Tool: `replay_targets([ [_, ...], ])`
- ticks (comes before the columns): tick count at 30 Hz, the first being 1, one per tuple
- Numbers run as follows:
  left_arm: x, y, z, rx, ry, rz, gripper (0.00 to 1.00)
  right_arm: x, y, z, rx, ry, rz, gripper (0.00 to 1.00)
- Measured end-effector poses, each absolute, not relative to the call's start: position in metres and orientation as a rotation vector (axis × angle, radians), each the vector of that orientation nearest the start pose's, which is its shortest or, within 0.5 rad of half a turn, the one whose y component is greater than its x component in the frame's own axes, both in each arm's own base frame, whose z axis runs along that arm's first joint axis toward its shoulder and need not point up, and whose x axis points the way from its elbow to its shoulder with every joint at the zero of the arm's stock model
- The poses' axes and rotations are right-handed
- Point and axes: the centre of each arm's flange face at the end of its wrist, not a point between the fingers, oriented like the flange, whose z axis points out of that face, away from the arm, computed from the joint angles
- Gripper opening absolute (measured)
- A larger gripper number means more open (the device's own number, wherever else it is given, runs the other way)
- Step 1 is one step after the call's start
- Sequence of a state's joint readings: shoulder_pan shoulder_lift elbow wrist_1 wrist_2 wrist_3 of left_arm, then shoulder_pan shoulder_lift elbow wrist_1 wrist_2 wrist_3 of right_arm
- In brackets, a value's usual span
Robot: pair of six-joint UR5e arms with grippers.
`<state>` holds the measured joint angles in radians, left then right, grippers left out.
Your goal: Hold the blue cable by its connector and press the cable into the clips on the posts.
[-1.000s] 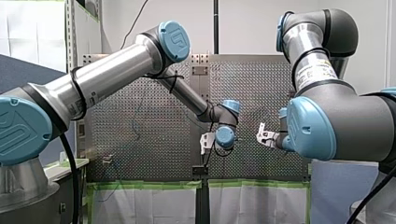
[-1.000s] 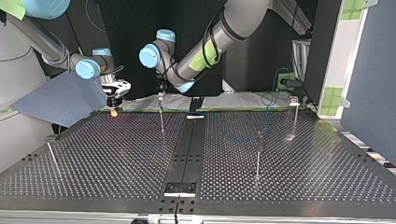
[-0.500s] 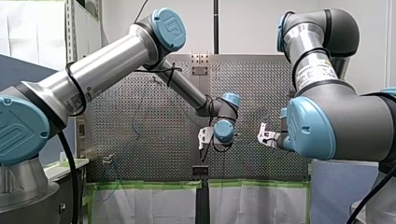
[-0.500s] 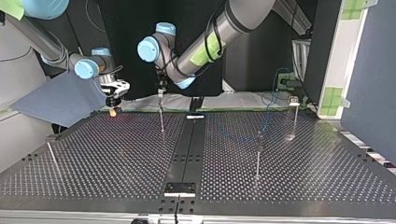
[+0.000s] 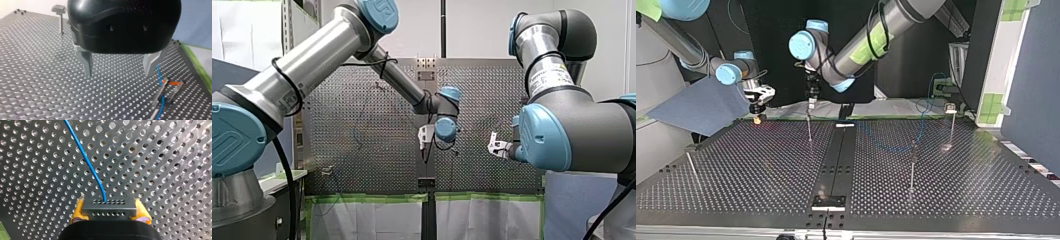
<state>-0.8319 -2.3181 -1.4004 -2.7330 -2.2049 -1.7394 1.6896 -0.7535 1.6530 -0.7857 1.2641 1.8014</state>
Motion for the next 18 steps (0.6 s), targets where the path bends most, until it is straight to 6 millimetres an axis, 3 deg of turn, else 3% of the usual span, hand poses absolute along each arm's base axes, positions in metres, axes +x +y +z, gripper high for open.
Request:
replay_targets([
  [18, 0.368, -0.515, 0.195, 0.07, 1.673, -0.204, 1.0, 0.235, -0.614, 0.036, 1.515, -1.292, 1.615, 0.0],
])
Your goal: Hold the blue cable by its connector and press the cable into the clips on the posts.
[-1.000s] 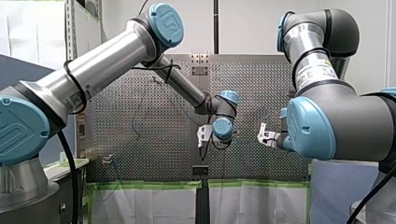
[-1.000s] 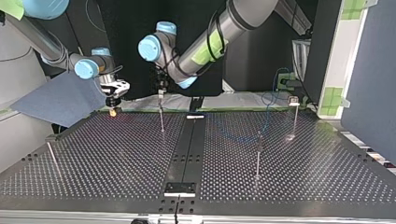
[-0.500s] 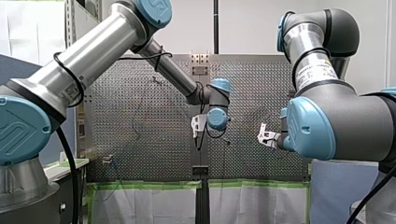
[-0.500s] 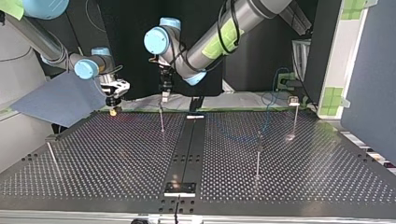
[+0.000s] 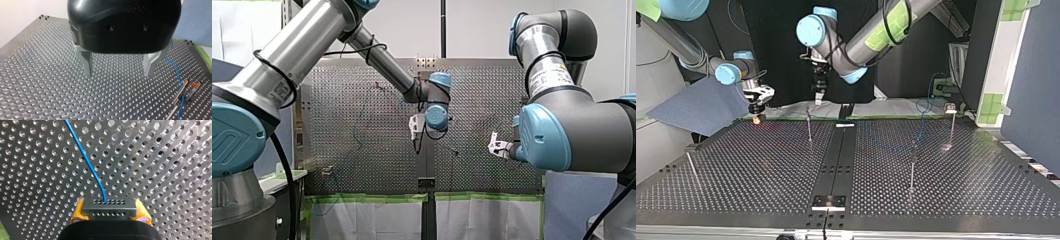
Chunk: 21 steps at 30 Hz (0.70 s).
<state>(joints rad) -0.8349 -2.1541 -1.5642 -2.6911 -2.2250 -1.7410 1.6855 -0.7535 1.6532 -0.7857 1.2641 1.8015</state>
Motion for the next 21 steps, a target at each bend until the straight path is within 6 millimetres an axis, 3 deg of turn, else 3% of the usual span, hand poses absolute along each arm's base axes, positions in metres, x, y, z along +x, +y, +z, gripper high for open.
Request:
replay_targets([
  [21, 0.314, -0.458, 0.235, 0.066, 1.67, -0.212, 1.0, 0.233, -0.614, 0.036, 1.513, -1.299, 1.61, 0.0],
])
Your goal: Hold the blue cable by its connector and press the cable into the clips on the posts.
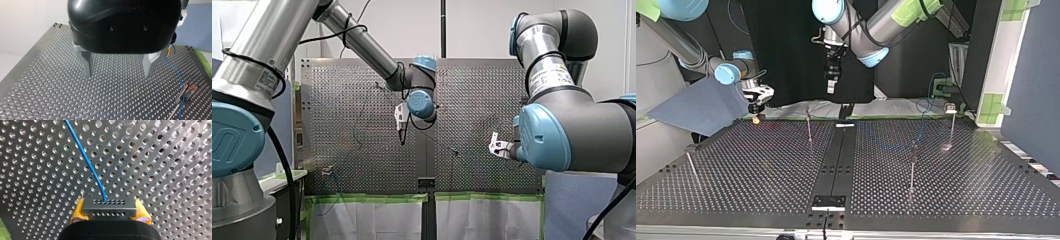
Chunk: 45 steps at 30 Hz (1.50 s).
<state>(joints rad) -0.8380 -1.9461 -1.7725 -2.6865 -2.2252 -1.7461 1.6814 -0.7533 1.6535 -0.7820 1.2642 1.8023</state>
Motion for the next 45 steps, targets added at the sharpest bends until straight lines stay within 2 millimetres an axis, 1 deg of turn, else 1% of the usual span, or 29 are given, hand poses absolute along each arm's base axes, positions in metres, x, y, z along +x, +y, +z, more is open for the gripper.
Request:
replay_targets([
  [13, 0.287, -0.418, 0.254, 0.029, 1.653, -0.232, 1.0, 0.231, -0.615, 0.036, 1.51, -1.304, 1.61, 0.0],
  [20, 0.278, -0.4, 0.262, -0.02, 1.618, -0.265, 1.0, 0.23, -0.615, 0.035, 1.511, -1.307, 1.603, 0.0],
  [28, 0.257, -0.376, 0.268, -0.03, 1.609, -0.27, 1.0, 0.221, -0.617, 0.038, 1.484, -1.323, 1.549, 0.0],
  [35, 0.237, -0.355, 0.271, -0.03, 1.608, -0.27, 1.0, 0.215, -0.621, 0.067, 1.466, -1.302, 1.529, 0.0],
  [40, 0.222, -0.339, 0.27, -0.025, 1.609, -0.265, 1.0, 0.217, -0.622, 0.098, 1.456, -1.25, 1.529, 0.0],
  [45, 0.212, -0.328, 0.259, -0.005, 1.629, -0.244, 1.0, 0.219, -0.624, 0.129, 1.428, -1.206, 1.549, 0.0],
])
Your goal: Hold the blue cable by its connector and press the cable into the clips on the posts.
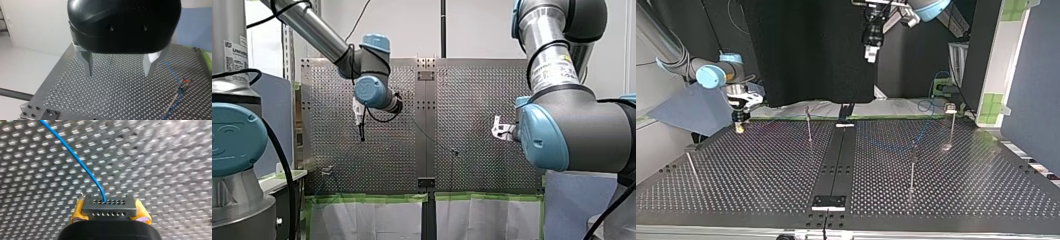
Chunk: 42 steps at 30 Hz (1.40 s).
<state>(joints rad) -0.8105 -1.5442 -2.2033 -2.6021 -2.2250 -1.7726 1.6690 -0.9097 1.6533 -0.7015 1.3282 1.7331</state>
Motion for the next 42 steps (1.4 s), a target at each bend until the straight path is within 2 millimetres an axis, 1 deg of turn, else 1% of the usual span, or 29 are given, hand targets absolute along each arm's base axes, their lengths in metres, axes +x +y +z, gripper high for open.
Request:
replay_targets([
  [3, 0.2089, -0.3253, 0.2557, 0.003, 1.635, -0.235, 1.0, 0.2203, -0.6236, 0.1357, 1.421, -1.196, 1.557, 0.0],
  [7, 0.2084, -0.3245, 0.2546, 0.009, 1.636, -0.228, 1.0, 0.2207, -0.6236, 0.1379, 1.418, -1.194, 1.56, 0.0],
  [42, 0.2084, -0.3245, 0.2546, 0.011, 1.635, -0.227, 1.0, 0.2208, -0.6237, 0.1384, 1.417, -1.194, 1.561, 0.0],
])
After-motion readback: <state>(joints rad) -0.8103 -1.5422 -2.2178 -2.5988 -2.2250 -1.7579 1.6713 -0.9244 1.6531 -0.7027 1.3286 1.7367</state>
